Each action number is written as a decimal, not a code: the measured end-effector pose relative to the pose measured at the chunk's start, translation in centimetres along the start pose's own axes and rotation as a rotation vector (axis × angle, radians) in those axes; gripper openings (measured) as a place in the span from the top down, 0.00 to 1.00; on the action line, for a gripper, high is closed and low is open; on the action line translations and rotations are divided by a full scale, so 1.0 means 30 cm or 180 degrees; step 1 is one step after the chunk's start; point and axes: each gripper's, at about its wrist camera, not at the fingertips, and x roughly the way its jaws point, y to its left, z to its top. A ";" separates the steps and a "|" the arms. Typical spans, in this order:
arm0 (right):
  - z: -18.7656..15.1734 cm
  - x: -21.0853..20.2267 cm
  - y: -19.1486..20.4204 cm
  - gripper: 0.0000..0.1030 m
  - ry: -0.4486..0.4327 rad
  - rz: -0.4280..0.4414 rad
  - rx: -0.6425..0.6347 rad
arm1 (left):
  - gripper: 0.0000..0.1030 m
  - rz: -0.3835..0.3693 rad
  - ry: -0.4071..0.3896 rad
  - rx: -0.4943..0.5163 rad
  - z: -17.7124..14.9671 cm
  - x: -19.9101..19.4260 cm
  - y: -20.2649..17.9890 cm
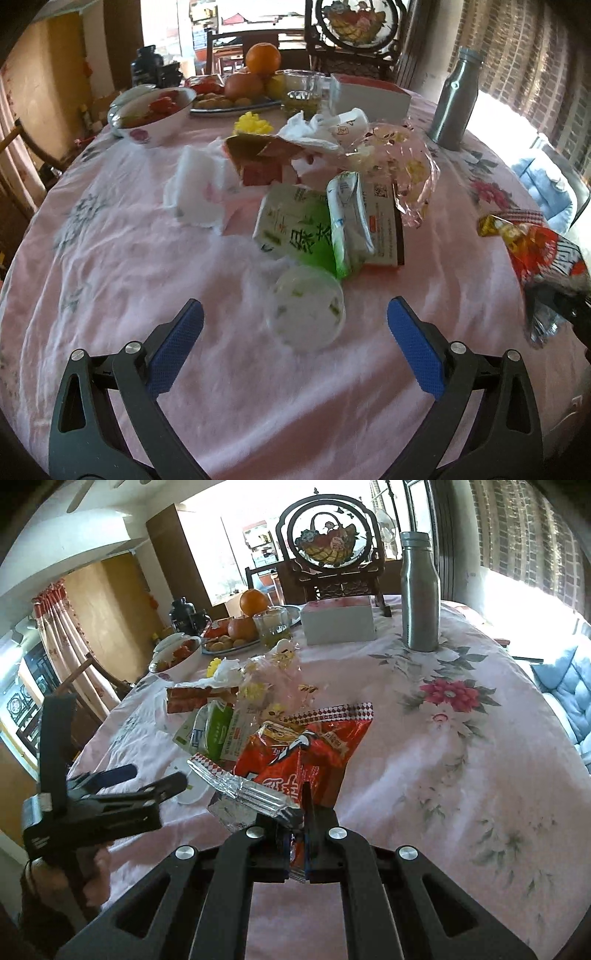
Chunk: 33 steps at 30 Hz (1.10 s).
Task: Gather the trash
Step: 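Carry the cup lid and red wrapper in both tools over the red basket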
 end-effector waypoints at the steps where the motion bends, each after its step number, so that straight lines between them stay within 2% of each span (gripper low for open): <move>1: 0.001 0.000 -0.005 0.94 -0.0006 0.0003 0.0013 | 0.10 0.0006 0.0021 -0.0008 0.003 0.012 0.001; 6: 0.002 0.000 -0.016 0.94 -0.0017 0.0025 0.0030 | 0.19 -0.0034 0.0097 -0.0018 0.008 0.055 0.002; 8: 0.001 -0.001 -0.016 0.94 -0.0018 0.0026 0.0036 | 0.35 -0.0051 0.0150 0.0000 0.006 0.073 -0.002; 9: 0.001 -0.002 -0.017 0.94 -0.0021 0.0028 0.0043 | 0.51 -0.0078 0.0180 0.0004 0.001 0.084 -0.004; 10: 0.002 0.000 -0.015 0.94 -0.0020 0.0030 0.0047 | 0.50 -0.0077 0.0212 0.0009 -0.002 0.091 -0.005; 17: 0.000 -0.007 0.011 0.94 -0.0009 0.0044 0.0002 | 0.51 -0.0081 -0.0024 0.0052 -0.013 0.008 0.009; 24: -0.003 -0.024 0.082 0.94 -0.0016 0.0133 -0.0099 | 0.51 -0.0202 -0.0239 -0.0070 -0.060 -0.138 0.099; 33: -0.032 -0.088 0.297 0.94 -0.0028 0.0329 -0.0454 | 0.51 0.0096 -0.0580 -0.0365 -0.177 -0.357 0.289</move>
